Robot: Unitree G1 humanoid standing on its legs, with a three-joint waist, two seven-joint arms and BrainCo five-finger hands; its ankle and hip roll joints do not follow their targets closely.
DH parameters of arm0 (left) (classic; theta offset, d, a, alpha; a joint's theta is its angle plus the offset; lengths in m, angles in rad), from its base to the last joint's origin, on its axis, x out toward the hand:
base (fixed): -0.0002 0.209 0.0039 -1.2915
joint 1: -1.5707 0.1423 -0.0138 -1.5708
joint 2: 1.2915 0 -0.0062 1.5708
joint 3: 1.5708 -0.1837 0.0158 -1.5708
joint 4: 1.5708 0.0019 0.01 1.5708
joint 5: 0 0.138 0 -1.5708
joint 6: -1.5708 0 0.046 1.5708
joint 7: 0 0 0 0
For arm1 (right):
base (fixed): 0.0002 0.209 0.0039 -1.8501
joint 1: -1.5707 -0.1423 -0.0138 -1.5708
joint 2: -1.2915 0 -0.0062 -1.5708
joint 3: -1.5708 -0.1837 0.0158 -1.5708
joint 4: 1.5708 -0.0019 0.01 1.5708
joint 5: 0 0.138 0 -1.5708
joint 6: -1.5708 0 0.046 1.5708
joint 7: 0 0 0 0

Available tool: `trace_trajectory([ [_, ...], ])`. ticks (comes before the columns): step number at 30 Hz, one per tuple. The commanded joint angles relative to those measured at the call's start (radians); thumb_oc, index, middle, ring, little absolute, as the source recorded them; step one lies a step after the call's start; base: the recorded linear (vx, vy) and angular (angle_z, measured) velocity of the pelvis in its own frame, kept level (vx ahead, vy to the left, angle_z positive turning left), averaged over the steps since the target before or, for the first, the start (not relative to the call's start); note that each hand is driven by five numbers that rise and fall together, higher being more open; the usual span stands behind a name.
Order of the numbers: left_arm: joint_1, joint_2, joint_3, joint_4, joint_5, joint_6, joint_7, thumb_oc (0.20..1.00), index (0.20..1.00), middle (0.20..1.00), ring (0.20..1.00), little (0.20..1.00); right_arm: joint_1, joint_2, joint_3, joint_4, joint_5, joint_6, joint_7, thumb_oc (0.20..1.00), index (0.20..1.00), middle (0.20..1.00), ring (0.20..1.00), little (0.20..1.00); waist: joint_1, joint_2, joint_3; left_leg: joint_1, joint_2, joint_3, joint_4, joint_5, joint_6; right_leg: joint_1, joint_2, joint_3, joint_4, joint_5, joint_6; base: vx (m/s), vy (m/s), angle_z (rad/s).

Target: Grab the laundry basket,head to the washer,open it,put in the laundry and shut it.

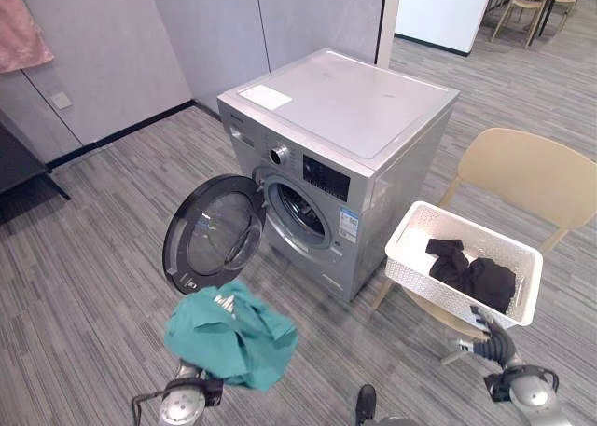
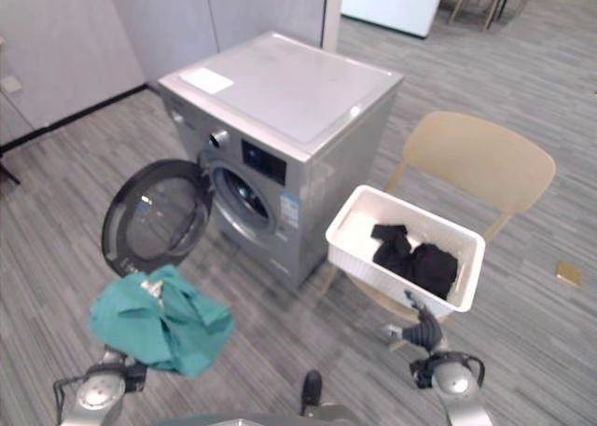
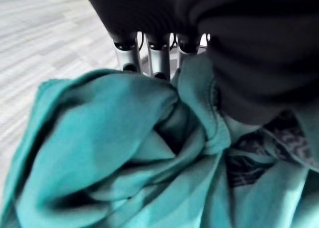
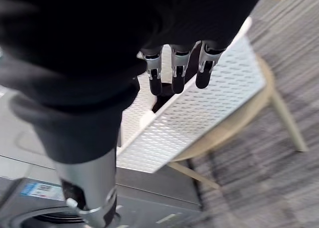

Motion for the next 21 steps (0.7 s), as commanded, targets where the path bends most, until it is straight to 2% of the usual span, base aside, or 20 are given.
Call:
trace_trajectory([
  [1,-0.045,0.036,0.064,-0.024,-0.031,-0.04,0.014,0.2,0.2,0.2,0.2,0.2,-0.081,0.015,0.005,0.002,-0.02,-0.049,-0.014,1.0,1.0,1.0,1.0,1.0,0.005,-0.051,0.053,-0.071,-0.066,-0.038,0.06,-0.021,0.003,0.112,-0.044,0.091,0.037,-0.153,0.104,-0.16,-0.025,0.09],
  [3,-0.065,0.037,0.069,-0.008,-0.044,-0.039,0.022,0.2,0.2,0.2,0.2,0.2,-0.103,0.024,0.012,0.052,-0.014,-0.047,-0.028,1.0,1.0,1.0,1.0,1.0,0.012,-0.061,0.094,-0.151,-0.065,-0.039,0.162,-0.035,-0.01,0.084,-0.058,0.08,0.047,-0.151,0.097,-0.19,-0.023,0.24],
  [4,-0.09,0.036,0.06,0.005,-0.05,-0.041,0.03,0.2,0.2,0.2,0.2,0.2,-0.118,0.029,0.022,0.107,-0.02,-0.046,-0.047,1.0,1.0,1.0,1.0,1.0,0.012,-0.062,0.111,-0.215,-0.051,-0.006,0.226,-0.036,-0.028,0.074,-0.075,0.033,0.045,-0.157,0.093,-0.17,-0.002,0.49],
  [5,-0.102,0.033,0.048,0.004,-0.051,-0.041,0.034,0.2,0.2,0.2,0.2,0.2,-0.128,0.034,0.031,0.14,-0.018,-0.037,-0.056,1.0,1.0,1.0,1.0,1.0,0.013,-0.06,0.116,-0.229,-0.034,0.044,0.236,-0.033,-0.03,0.08,-0.084,0.002,0.042,-0.163,0.094,-0.1,0.009,0.77],
  [6,-0.102,0.033,0.048,0.004,-0.051,-0.041,0.034,0.2,0.2,0.2,0.2,0.2,-0.129,0.034,0.032,0.141,-0.018,-0.037,-0.056,1.0,1.0,1.0,1.0,1.0,0.012,-0.06,0.116,-0.231,-0.034,0.044,0.238,-0.033,-0.03,0.079,-0.084,0.002,0.042,-0.163,0.094,-0.01,0.04,0.95],
  [7,-0.122,0.035,0.029,0.012,-0.042,-0.046,0.043,0.2,0.2,0.2,0.2,0.2,-0.144,0.042,0.053,0.188,-0.018,-0.025,-0.07,1.0,1.0,1.0,1.0,1.0,0.011,-0.062,0.113,-0.252,-0.008,0.138,0.228,-0.016,-0.024,0.085,-0.097,-0.05,0.035,-0.164,0.097,0.09,0.028,0.84],
  [8,-0.121,0.035,0.029,0.013,-0.042,-0.046,0.042,0.2,0.2,0.2,0.2,0.2,-0.143,0.042,0.053,0.189,-0.018,-0.025,-0.07,1.0,1.0,1.0,1.0,1.0,0.011,-0.059,0.108,-0.242,-0.008,0.124,0.227,-0.04,-0.033,0.095,-0.093,-0.039,0.032,-0.179,0.103,0.09,0.077,1.01],
  [9,-0.156,0.045,0.005,0.014,-0.024,-0.05,0.058,0.2,0.2,0.2,0.2,0.2,-0.153,0.047,0.078,0.206,-0.02,-0.016,-0.079,1.0,1.0,1.0,1.0,1.0,0.004,-0.07,0.109,-0.284,0.042,0.238,0.229,-0.004,-0.037,0.106,-0.115,-0.1,0.026,-0.181,0.105,0.08,0.047,0.96],
  [11,-0.164,0.046,-0.006,0.012,-0.019,-0.049,0.057,0.2,0.2,0.2,0.2,0.2,-0.157,0.046,0.088,0.21,-0.027,-0.012,-0.08,1.0,1.0,1.0,1.0,1.0,0.0,-0.069,0.101,-0.28,0.049,0.262,0.209,-0.002,-0.033,0.102,-0.118,-0.118,0.03,-0.183,0.104,0.05,0.091,1.03],
  [13,-0.171,0.042,-0.037,0.014,0.003,-0.053,0.051,0.2,0.2,0.2,0.2,0.2,-0.17,0.064,0.118,0.244,-0.038,-0.01,-0.08,1.0,1.0,1.0,1.0,1.0,-0.001,-0.067,0.081,-0.255,0.03,0.259,0.168,0.002,-0.021,0.134,-0.127,-0.159,0.038,-0.196,0.117,0.21,0.173,0.84],
  [16,-0.168,0.047,-0.048,0.002,0.011,-0.049,0.046,0.2,0.2,0.2,0.2,0.2,-0.19,0.073,0.14,0.241,-0.042,-0.005,-0.075,1.0,1.0,1.0,1.0,1.0,0.007,-0.077,0.078,-0.254,0.01,0.234,0.175,-0.014,-0.003,0.144,-0.148,-0.158,0.081,-0.212,0.122,0.22,0.198,0.68],
  [18,-0.178,0.057,-0.058,-0.004,0.019,-0.045,0.045,0.2,0.2,0.2,0.2,0.2,-0.208,0.077,0.159,0.238,-0.058,-0.003,-0.072,1.0,1.0,1.0,1.0,1.0,0.023,-0.081,0.087,-0.233,-0.015,0.215,0.167,-0.032,0.02,0.125,-0.179,-0.145,0.189,-0.227,0.126,0.22,0.29,0.4],
  [19,-0.193,0.072,-0.067,-0.005,0.031,-0.04,0.05,0.2,0.2,0.2,0.2,0.2,-0.226,0.079,0.177,0.224,-0.072,0.001,-0.071,1.0,1.0,1.0,1.0,1.0,0.025,-0.081,0.106,-0.207,-0.041,0.198,0.16,-0.053,0.048,0.079,-0.226,-0.121,0.33,-0.181,0.139,0.22,0.336,-0.19],
  [21,-0.216,0.086,-0.08,0.004,0.049,-0.036,0.058,0.2,0.2,0.2,0.2,0.2,-0.244,0.083,0.187,0.206,-0.074,0.0,-0.077,1.0,1.0,1.0,1.0,1.0,0.015,-0.077,0.129,-0.179,-0.062,0.176,0.148,-0.071,0.07,0.01,-0.238,-0.065,0.468,-0.148,0.148,0.16,0.232,0.1],
])
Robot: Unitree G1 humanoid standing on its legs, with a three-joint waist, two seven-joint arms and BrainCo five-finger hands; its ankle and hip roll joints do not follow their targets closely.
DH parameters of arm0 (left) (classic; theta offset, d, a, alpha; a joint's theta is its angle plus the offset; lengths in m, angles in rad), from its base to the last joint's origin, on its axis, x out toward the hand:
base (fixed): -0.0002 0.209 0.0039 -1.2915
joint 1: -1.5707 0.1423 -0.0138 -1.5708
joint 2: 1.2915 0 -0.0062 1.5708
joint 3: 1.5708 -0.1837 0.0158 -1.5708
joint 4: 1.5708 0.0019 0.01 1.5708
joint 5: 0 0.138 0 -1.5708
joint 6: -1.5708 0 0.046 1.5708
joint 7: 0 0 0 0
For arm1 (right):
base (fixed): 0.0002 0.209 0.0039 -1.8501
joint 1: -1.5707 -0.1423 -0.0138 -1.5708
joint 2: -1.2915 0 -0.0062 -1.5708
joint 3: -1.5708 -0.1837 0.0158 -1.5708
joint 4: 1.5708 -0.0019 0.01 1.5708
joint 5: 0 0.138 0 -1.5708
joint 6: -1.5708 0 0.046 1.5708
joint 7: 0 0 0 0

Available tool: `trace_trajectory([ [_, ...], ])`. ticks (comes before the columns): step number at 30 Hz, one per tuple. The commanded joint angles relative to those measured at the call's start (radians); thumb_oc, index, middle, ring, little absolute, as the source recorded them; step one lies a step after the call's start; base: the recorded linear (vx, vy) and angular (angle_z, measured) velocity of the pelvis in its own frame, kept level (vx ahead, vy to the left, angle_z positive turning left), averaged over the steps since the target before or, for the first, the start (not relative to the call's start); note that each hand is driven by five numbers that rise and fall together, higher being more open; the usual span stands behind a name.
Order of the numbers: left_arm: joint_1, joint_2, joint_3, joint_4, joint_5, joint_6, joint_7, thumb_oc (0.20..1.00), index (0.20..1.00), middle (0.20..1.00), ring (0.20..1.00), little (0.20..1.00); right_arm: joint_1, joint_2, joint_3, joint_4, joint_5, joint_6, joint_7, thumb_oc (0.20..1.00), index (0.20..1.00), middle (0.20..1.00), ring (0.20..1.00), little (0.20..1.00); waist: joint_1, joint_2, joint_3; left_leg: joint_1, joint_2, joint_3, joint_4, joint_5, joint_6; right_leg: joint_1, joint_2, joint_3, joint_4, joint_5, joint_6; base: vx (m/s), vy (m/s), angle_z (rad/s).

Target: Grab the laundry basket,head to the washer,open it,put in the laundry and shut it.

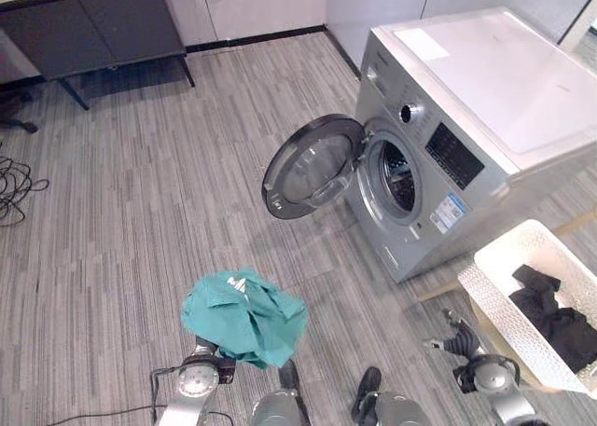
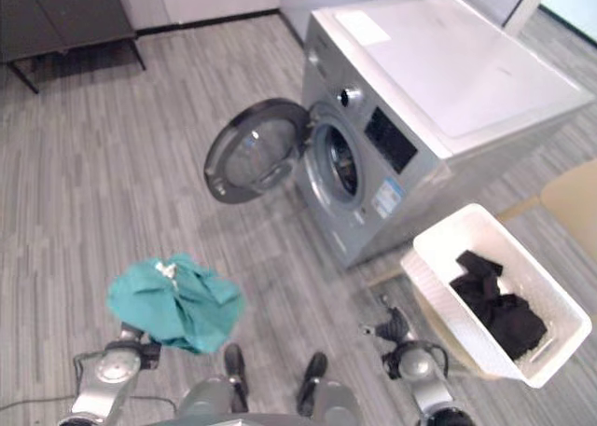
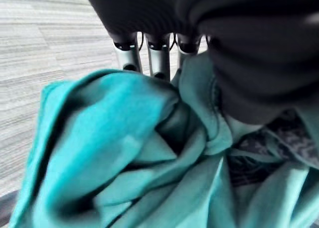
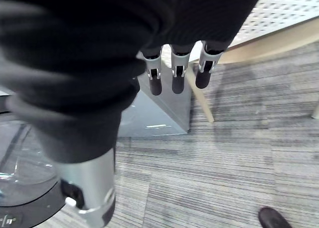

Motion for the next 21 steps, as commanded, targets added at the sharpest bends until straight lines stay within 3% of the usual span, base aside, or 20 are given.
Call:
trace_trajectory([
  [1,-0.052,0.068,0.015,-0.054,0.044,-0.05,0.024,0.2,0.2,0.2,0.2,0.2,-0.013,0.006,0.031,-0.043,-0.032,-0.012,-0.015,1.0,1.0,1.0,1.0,1.0,-0.014,-0.008,0.017,0.044,-0.031,-0.044,-0.015,-0.084,0.001,0.082,-0.036,0.096,0.153,0.048,0.065,0.13,0.114,0.5],
  [3,-0.057,0.068,0.003,-0.048,0.051,-0.054,0.025,0.2,0.2,0.2,0.2,0.2,-0.004,0.009,0.032,-0.069,-0.03,-0.016,-0.009,1.0,1.0,1.0,1.0,1.0,-0.04,0.005,0.032,0.099,-0.039,-0.084,-0.049,-0.089,0.003,-0.008,0.031,0.184,0.233,0.022,0.049,0.23,0.115,0.45],
  [4,-0.065,0.068,-0.011,-0.049,0.057,-0.059,0.026,0.2,0.2,0.2,0.2,0.2,-0.002,0.007,0.035,-0.071,-0.025,-0.019,-0.009,1.0,1.0,1.0,1.0,1.0,-0.061,0.012,0.044,0.117,-0.041,-0.09,-0.055,-0.078,0.004,-0.06,0.082,0.198,0.183,0.028,0.029,0.2,0.072,0.37],
  [6,-0.067,0.068,-0.019,-0.048,0.059,-0.058,0.025,0.2,0.2,0.2,0.2,0.2,0.001,0.008,0.035,-0.067,-0.02,-0.019,-0.008,1.0,1.0,1.0,1.0,1.0,-0.074,0.016,0.047,0.151,-0.051,-0.119,-0.064,-0.111,0.001,-0.085,0.104,0.216,0.162,0.001,0.038,0.24,0.047,0.46],
  [7,-0.073,0.066,-0.025,-0.048,0.061,-0.056,0.022,0.2,0.2,0.2,0.2,0.2,0.001,0.007,0.034,-0.062,-0.016,-0.02,-0.007,1.0,1.0,1.0,1.0,1.0,-0.086,0.012,0.054,0.156,-0.058,-0.122,-0.062,-0.105,0.005,-0.113,0.12,0.205,0.113,0.035,0.029,0.3,0.034,0.44],
  [9,-0.083,0.057,-0.04,-0.038,0.068,-0.053,0.016,0.2,0.2,0.2,0.2,0.2,0.007,0.005,0.032,-0.041,-0.015,-0.018,-0.007,1.0,1.0,1.0,1.0,1.0,-0.11,0.006,0.055,0.197,-0.086,-0.161,-0.062,-0.141,0.009,-0.153,0.152,0.219,0.041,0.069,0.041,0.4,0.016,0.49],
  [10,-0.094,0.048,-0.058,-0.035,0.079,-0.053,0.004,0.2,0.2,0.2,0.2,0.2,0.017,0.002,0.028,-0.025,-0.018,-0.015,-0.002,1.0,1.0,1.0,1.0,1.0,-0.134,-0.003,0.05,0.235,-0.117,-0.201,-0.059,-0.169,0.008,-0.183,0.171,0.223,-0.051,0.112,0.052,0.43,0.025,0.6],
  [12,-0.098,0.046,-0.065,-0.034,0.087,-0.054,0.001,0.2,0.2,0.2,0.2,0.2,0.02,0.001,0.027,-0.019,-0.02,-0.015,0.0,1.0,1.0,1.0,1.0,1.0,-0.143,-0.001,0.047,0.256,-0.123,-0.214,-0.061,-0.18,0.005,-0.182,0.173,0.206,-0.082,0.123,0.053,0.45,0.0,0.54],
  [13,-0.103,0.045,-0.087,-0.037,0.109,-0.055,-0.008,0.2,0.2,0.2,0.2,0.2,0.036,0.002,0.024,-0.01,-0.023,-0.016,0.004,1.0,1.0,1.0,1.0,1.0,-0.149,0.009,0.032,0.303,-0.124,-0.232,-0.06,-0.221,-0.004,-0.162,0.171,0.142,-0.123,0.116,0.055,0.54,-0.048,0.59],
  [15,-0.099,0.04,-0.105,-0.046,0.12,-0.058,-0.016,0.2,0.2,0.2,0.2,0.2,0.051,-0.002,0.017,-0.008,-0.024,-0.022,0.003,1.0,1.0,1.0,1.0,1.0,-0.159,0.007,0.026,0.311,-0.127,-0.232,-0.047,-0.225,-0.007,-0.144,0.157,0.118,-0.129,0.118,0.042,0.38,-0.073,0.49],
  [16,-0.086,0.029,-0.131,-0.054,0.136,-0.059,-0.029,0.2,0.2,0.2,0.2,0.2,0.073,-0.009,0.011,-0.012,-0.027,-0.023,0.01,1.0,1.0,1.0,1.0,1.0,-0.185,0.017,-0.003,0.321,-0.109,-0.237,-0.002,-0.21,-0.043,-0.12,0.174,0.154,-0.122,0.109,0.011,0.39,-0.1,0.4],
  [17,-0.092,0.022,-0.142,-0.06,0.136,-0.059,-0.035,0.2,0.2,0.2,0.2,0.2,0.075,-0.016,0.006,-0.009,-0.03,-0.027,0.012,1.0,1.0,1.0,1.0,1.0,-0.197,0.026,-0.007,0.308,-0.088,-0.225,0.064,-0.185,-0.08,-0.098,0.184,0.164,-0.127,0.106,0.002,0.48,-0.138,0.69],
  [19,-0.099,0.023,-0.167,-0.069,0.144,-0.06,-0.046,0.2,0.2,0.2,0.2,0.2,0.068,-0.023,0.005,-0.008,-0.019,-0.03,0.013,1.0,1.0,1.0,1.0,1.0,-0.208,0.026,-0.008,0.246,-0.042,-0.202,0.24,-0.112,-0.124,-0.053,0.198,0.182,-0.148,0.097,-0.023,0.26,-0.097,0.65],
  [20,-0.099,0.023,-0.167,-0.069,0.144,-0.06,-0.046,0.2,0.2,0.2,0.2,0.2,0.068,-0.022,0.005,-0.008,-0.019,-0.03,0.013,1.0,1.0,1.0,1.0,1.0,-0.209,0.023,-0.01,0.241,-0.045,-0.203,0.241,-0.108,-0.124,-0.056,0.194,0.182,-0.151,0.101,-0.024,0.19,-0.095,0.29],
  [21,-0.108,0.022,-0.174,-0.075,0.141,-0.061,-0.05,0.2,0.2,0.2,0.2,0.2,0.062,-0.029,0.007,-0.017,-0.011,-0.034,0.014,1.0,1.0,1.0,1.0,1.0,-0.206,0.016,-0.004,0.192,-0.031,-0.201,0.353,-0.063,-0.135,-0.035,0.204,0.203,-0.158,0.09,-0.042,0.21,-0.113,-0.1],
])
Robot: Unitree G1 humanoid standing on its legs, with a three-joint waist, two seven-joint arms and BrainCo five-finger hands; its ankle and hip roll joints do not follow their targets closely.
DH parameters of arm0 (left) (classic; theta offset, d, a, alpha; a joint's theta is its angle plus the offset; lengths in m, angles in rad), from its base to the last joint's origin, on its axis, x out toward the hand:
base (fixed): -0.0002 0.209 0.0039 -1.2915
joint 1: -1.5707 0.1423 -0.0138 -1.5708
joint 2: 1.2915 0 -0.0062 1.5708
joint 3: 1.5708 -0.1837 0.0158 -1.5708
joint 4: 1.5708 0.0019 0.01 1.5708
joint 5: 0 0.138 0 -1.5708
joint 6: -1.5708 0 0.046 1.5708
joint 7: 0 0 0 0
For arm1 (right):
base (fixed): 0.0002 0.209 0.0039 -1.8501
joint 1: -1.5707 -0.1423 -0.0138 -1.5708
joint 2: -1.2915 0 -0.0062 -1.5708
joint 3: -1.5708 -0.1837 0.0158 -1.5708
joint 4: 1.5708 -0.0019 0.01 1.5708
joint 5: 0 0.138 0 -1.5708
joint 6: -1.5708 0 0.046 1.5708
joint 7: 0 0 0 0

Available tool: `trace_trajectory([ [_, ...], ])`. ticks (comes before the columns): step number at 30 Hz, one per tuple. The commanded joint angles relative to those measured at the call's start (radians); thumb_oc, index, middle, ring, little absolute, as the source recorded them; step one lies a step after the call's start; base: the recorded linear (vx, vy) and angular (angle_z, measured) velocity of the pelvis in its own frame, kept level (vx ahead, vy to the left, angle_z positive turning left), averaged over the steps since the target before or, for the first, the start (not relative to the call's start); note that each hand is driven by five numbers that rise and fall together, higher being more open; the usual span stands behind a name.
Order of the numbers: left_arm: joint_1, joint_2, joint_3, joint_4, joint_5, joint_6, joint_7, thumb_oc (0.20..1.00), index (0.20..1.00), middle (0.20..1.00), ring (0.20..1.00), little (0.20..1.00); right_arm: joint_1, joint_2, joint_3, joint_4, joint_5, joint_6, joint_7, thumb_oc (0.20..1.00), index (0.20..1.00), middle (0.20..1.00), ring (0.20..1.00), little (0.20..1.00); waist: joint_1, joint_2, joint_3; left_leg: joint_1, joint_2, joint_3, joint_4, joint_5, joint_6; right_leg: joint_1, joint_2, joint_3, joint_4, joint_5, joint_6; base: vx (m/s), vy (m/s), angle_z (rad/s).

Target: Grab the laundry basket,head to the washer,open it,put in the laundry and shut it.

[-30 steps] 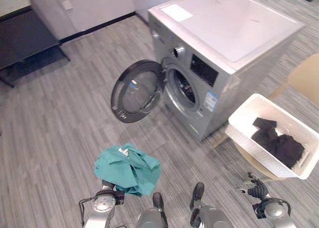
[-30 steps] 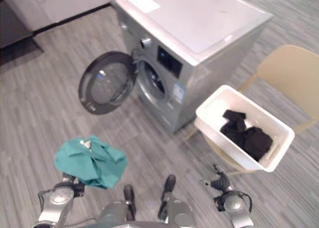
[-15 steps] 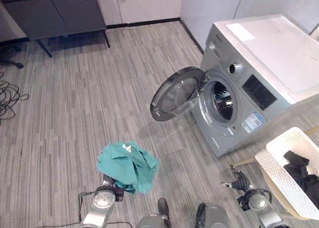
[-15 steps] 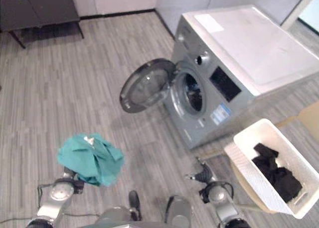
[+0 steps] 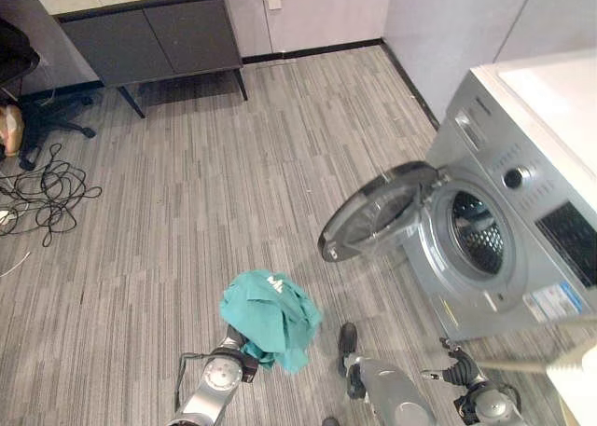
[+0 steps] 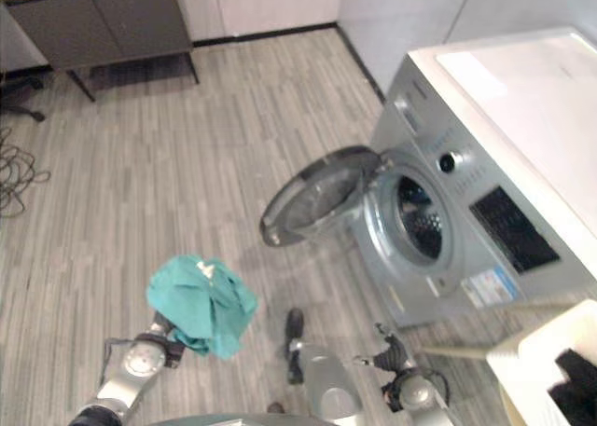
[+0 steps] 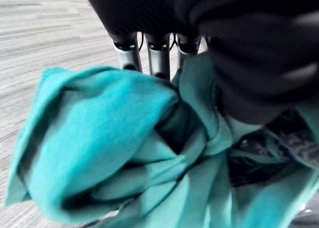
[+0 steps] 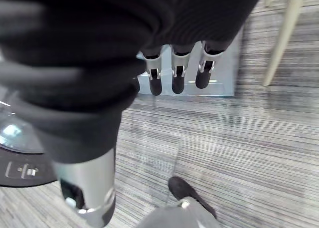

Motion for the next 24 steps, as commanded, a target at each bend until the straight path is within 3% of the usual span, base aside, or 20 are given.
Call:
trace_trajectory([
  [1,-0.058,0.051,-0.004,-0.083,0.022,-0.058,-0.003,0.2,0.2,0.2,0.2,0.2,-0.062,-0.038,-0.014,-0.028,0.016,-0.038,-0.016,1.0,1.0,1.0,1.0,1.0,0.003,-0.064,0.007,-0.171,0.15,0.056,0.296,0.116,-0.085,0.109,0.005,0.093,-0.053,-0.124,0.169,0.21,-0.111,-0.37],
  [2,-0.059,0.052,-0.004,-0.082,0.022,-0.058,-0.003,0.2,0.2,0.2,0.2,0.2,-0.063,-0.037,-0.014,-0.028,0.016,-0.039,-0.016,1.0,1.0,1.0,1.0,1.0,0.003,-0.068,0.003,-0.176,0.146,0.057,0.294,0.121,-0.084,0.104,0.0,0.094,-0.054,-0.121,0.169,0.25,-0.05,-0.82],
  [3,-0.079,0.054,-0.029,-0.079,0.029,-0.059,-0.009,0.2,0.2,0.2,0.2,0.2,-0.072,-0.048,-0.006,-0.021,0.013,-0.034,-0.019,1.0,1.0,1.0,1.0,1.0,0.02,-0.086,0.02,-0.257,0.178,0.069,0.288,0.069,-0.053,0.138,-0.006,0.134,-0.052,-0.141,0.174,0.12,0.011,-0.76],
  [5,-0.086,0.059,-0.039,-0.081,0.04,-0.06,-0.011,0.2,0.2,0.2,0.2,0.2,-0.074,-0.052,-0.005,-0.023,0.014,-0.035,-0.021,1.0,1.0,1.0,1.0,1.0,0.023,-0.096,0.02,-0.287,0.18,0.057,0.231,0.048,-0.041,0.15,-0.01,0.16,-0.057,-0.152,0.183,0.24,0.115,-0.67],
  [6,-0.094,0.069,-0.058,-0.095,0.055,-0.065,-0.009,0.2,0.2,0.2,0.2,0.2,-0.08,-0.055,0.003,-0.024,0.012,-0.04,-0.027,1.0,1.0,1.0,1.0,1.0,0.041,-0.106,0.025,-0.333,0.17,0.004,0.106,0.056,-0.041,0.17,-0.004,0.219,-0.059,-0.159,0.199,0.25,0.171,-0.73],
  [7,-0.094,0.069,-0.058,-0.095,0.055,-0.065,-0.009,0.2,0.2,0.2,0.2,0.2,-0.081,-0.054,0.003,-0.024,0.012,-0.04,-0.027,1.0,1.0,1.0,1.0,1.0,0.042,-0.109,0.023,-0.332,0.167,0.006,0.097,0.064,-0.041,0.167,-0.007,0.22,-0.06,-0.156,0.199,0.34,0.25,-1.52],
  [8,-0.101,0.072,-0.069,-0.097,0.066,-0.069,0.003,0.2,0.2,0.2,0.2,0.2,-0.084,-0.055,0.011,-0.025,0.007,-0.044,-0.03,1.0,1.0,1.0,1.0,1.0,0.065,-0.105,0.027,-0.36,0.144,-0.096,-0.029,0.142,-0.066,0.196,0.02,0.289,-0.062,-0.167,0.206,0.27,0.169,-1.8],
  [10,-0.116,0.059,-0.09,-0.098,0.065,-0.071,0.005,0.2,0.2,0.2,0.2,0.2,-0.082,-0.052,0.006,-0.021,0.005,-0.047,-0.032,1.0,1.0,1.0,1.0,1.0,0.069,-0.102,0.025,-0.36,0.145,-0.144,-0.074,0.156,-0.078,0.208,0.031,0.347,-0.038,-0.185,0.214,0.34,0.282,-1.86],
  [13,-0.136,0.075,-0.116,-0.111,0.103,-0.074,0.01,0.2,0.2,0.2,0.2,0.2,-0.072,-0.036,0.013,-0.005,-0.013,-0.041,-0.016,1.0,1.0,1.0,1.0,1.0,0.044,-0.104,0.002,-0.3,0.156,-0.067,-0.098,0.134,-0.046,0.202,0.022,0.425,0.029,-0.201,0.234,0.25,0.351,-1.62],
  [14,-0.148,0.098,-0.121,-0.149,0.113,-0.078,0.01,0.2,0.2,0.2,0.2,0.2,-0.058,-0.025,0.013,-0.006,-0.003,-0.042,-0.004,1.0,1.0,1.0,1.0,1.0,0.033,-0.114,-0.007,-0.262,0.157,-0.014,-0.118,0.123,-0.03,0.191,0.019,0.454,0.057,-0.188,0.251,0.16,0.188,-1.53],
  [15,-0.149,0.099,-0.121,-0.15,0.113,-0.078,0.01,0.2,0.2,0.2,0.2,0.2,-0.059,-0.024,0.013,-0.006,-0.003,-0.041,-0.004,1.0,1.0,1.0,1.0,1.0,0.035,-0.114,-0.009,-0.264,0.159,-0.011,-0.122,0.128,-0.03,0.187,0.02,0.456,0.055,-0.183,0.251,0.14,0.175,-1.91],
  [18,-0.167,0.123,-0.109,-0.19,0.122,-0.082,0.028,0.2,0.2,0.2,0.2,0.2,-0.067,-0.017,0.021,-0.003,-0.013,-0.038,0.001,1.0,1.0,1.0,1.0,1.0,0.036,-0.112,-0.007,-0.234,0.162,0.046,-0.131,0.111,-0.014,0.17,0.011,0.439,0.086,-0.182,0.263,0.04,0.086,-1.06],
  [19,-0.184,0.141,-0.105,-0.245,0.122,-0.096,0.04,0.2,0.2,0.2,0.2,0.2,-0.078,-0.008,0.032,0.004,-0.017,-0.041,0.005,1.0,1.0,1.0,1.0,1.0,0.044,-0.113,-0.004,-0.2,0.17,0.1,-0.141,0.094,-0.008,0.151,-0.012,0.363,0.113,-0.173,0.277,0.05,0.099,-0.98],
  [20,-0.185,0.142,-0.104,-0.245,0.122,-0.096,0.04,0.2,0.2,0.2,0.2,0.2,-0.079,-0.007,0.032,0.004,-0.017,-0.041,0.005,1.0,1.0,1.0,1.0,1.0,0.045,-0.113,-0.006,-0.203,0.171,0.102,-0.143,0.098,-0.009,0.148,-0.011,0.364,0.111,-0.168,0.277,0.07,0.092,-1.53],
  [22,-0.179,0.16,-0.095,-0.344,0.128,-0.113,0.056,0.2,0.2,0.2,0.2,0.2,-0.086,-0.002,0.042,-0.007,-0.018,-0.048,0.007,1.0,1.0,1.0,1.0,1.0,0.056,-0.109,-0.008,-0.158,0.171,0.15,-0.157,0.08,-0.006,0.128,-0.034,0.226,0.111,-0.168,0.283,0.07,0.06,-1.12],
  [24,-0.166,0.165,-0.084,-0.382,0.122,-0.114,0.053,0.2,0.2,0.2,0.2,0.2,-0.095,0.002,0.048,-0.006,-0.022,-0.048,0.009,1.0,1.0,1.0,1.0,1.0,0.072,-0.101,-0.011,-0.139,0.172,0.181,-0.166,0.08,-0.011,0.117,-0.057,0.102,0.083,-0.169,0.266,0.03,0.001,-0.64],
])
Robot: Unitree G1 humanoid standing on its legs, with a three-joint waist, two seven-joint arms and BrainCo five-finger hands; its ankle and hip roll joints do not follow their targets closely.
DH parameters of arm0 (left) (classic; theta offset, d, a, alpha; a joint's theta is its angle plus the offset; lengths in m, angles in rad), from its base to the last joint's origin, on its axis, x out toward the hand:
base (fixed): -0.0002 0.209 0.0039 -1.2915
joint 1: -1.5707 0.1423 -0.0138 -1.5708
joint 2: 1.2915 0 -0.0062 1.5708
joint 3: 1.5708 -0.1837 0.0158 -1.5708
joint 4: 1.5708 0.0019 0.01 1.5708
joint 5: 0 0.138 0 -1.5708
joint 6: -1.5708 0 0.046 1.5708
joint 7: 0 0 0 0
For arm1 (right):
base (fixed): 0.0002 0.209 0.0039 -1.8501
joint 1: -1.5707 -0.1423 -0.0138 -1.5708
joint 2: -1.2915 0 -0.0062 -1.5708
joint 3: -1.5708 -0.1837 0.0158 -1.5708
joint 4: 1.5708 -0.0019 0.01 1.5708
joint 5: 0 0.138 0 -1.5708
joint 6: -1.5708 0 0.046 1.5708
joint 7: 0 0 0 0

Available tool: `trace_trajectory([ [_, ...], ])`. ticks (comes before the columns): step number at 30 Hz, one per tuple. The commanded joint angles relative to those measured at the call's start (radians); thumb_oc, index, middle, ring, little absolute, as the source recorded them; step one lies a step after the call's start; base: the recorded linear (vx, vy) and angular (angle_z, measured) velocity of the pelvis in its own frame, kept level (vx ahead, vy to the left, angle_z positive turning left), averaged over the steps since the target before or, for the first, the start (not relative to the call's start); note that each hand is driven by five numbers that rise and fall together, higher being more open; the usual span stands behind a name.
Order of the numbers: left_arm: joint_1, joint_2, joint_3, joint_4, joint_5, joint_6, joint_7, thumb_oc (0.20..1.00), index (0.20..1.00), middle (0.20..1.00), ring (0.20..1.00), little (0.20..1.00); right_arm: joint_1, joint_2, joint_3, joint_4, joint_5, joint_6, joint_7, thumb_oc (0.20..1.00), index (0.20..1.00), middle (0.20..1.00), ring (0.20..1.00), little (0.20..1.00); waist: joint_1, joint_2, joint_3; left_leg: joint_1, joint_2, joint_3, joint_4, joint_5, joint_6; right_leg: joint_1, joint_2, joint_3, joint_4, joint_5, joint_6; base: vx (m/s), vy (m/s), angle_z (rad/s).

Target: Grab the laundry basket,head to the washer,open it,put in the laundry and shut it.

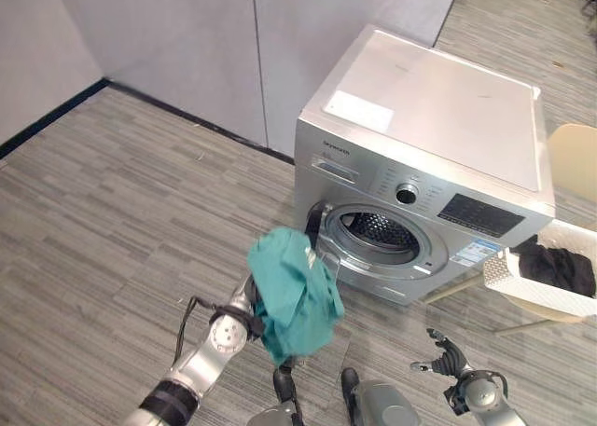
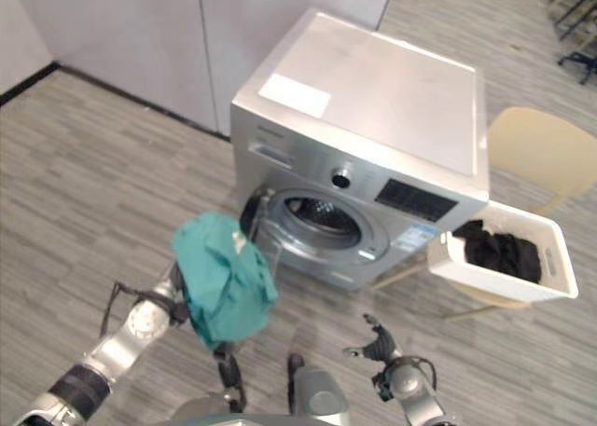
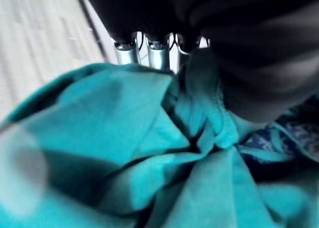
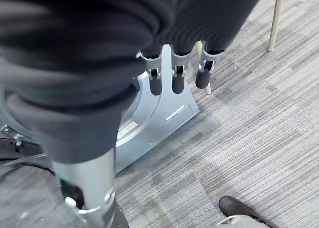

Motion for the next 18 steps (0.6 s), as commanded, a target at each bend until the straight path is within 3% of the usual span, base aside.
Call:
trace_trajectory([
  [1,-0.006,-0.021,0.027,-0.104,0.011,-0.091,0.035,0.2,0.2,0.2,0.2,0.2,-0.045,-0.025,-0.01,0.008,-0.014,-0.03,-0.004,1.0,1.0,1.0,1.0,1.0,0.033,0.005,-0.026,0.045,0.054,-0.032,0.144,-0.165,-0.033,0.024,0.005,-0.149,-0.111,0.093,0.043,0.01,-0.023,-0.51],
  [3,-0.003,-0.021,0.018,-0.115,0.025,-0.094,0.033,0.2,0.2,0.2,0.2,0.2,-0.045,-0.024,-0.009,0.013,-0.015,-0.028,-0.004,1.0,1.0,1.0,1.0,1.0,0.034,0.005,-0.031,0.057,0.054,-0.018,0.142,-0.167,-0.036,0.037,-0.003,-0.182,-0.13,0.091,0.037,0.08,-0.065,-0.35],
  [4,-0.01,-0.027,-0.003,-0.12,0.048,-0.1,0.025,0.2,0.2,0.2,0.2,0.2,-0.037,-0.024,-0.01,0.018,-0.012,-0.03,-0.005,1.0,1.0,1.0,1.0,1.0,0.023,0.004,-0.039,0.067,0.045,-0.021,0.143,-0.169,-0.037,0.067,0.018,-0.142,-0.173,0.089,0.033,0.14,-0.113,-0.17],
  [8,-0.015,-0.034,-0.033,-0.145,0.059,-0.112,-0.001,0.2,0.2,0.2,0.2,0.2,-0.014,-0.043,-0.028,0.003,0.003,-0.038,-0.015,1.0,1.0,1.0,1.0,1.0,0.005,0.012,-0.054,0.076,0.05,-0.009,0.175,-0.184,-0.052,0.113,0.035,-0.109,-0.236,0.098,0.024,0.1,-0.129,0.05],
  [13,-0.031,-0.061,-0.073,-0.126,0.044,-0.109,-0.024,0.2,0.2,0.2,0.2,0.2,0.004,-0.067,-0.045,0.001,0.007,-0.033,-0.027,1.0,1.0,1.0,1.0,1.0,-0.006,0.005,-0.034,0.002,0.119,-0.027,0.426,-0.13,-0.1,0.175,0.057,-0.075,-0.285,0.101,-0.02,0.04,-0.14,0.03],
  [15,-0.033,-0.067,-0.075,-0.117,0.04,-0.105,-0.023,0.2,0.2,0.2,0.2,0.2,0.005,-0.068,-0.048,0.004,0.01,-0.03,-0.03,1.0,1.0,1.0,1.0,1.0,-0.007,0.006,-0.034,-0.01,0.12,-0.04,0.433,-0.122,-0.1,0.183,0.06,-0.068,-0.291,0.099,-0.022,0.04,-0.051,-0.15],
  [16,-0.025,-0.086,-0.075,-0.087,0.031,-0.091,-0.017,0.2,0.2,0.2,0.2,0.2,0.008,-0.067,-0.049,0.012,0.011,-0.025,-0.034,1.0,1.0,1.0,1.0,1.0,-0.001,0.003,-0.035,-0.042,0.094,-0.087,0.409,-0.136,-0.083,0.191,0.059,-0.045,-0.305,0.098,-0.02,0.03,-0.019,0.05],
  [18,-0.018,-0.097,-0.073,-0.06,0.032,-0.083,-0.01,0.2,0.2,0.2,0.2,0.2,0.008,-0.065,-0.05,0.017,0.01,-0.025,-0.036,1.0,1.0,1.0,1.0,1.0,0.002,0.002,-0.04,-0.054,0.077,-0.111,0.375,-0.152,-0.076,0.194,0.058,-0.029,-0.313,0.098,-0.016,0.08,-0.003,-0.05],
])
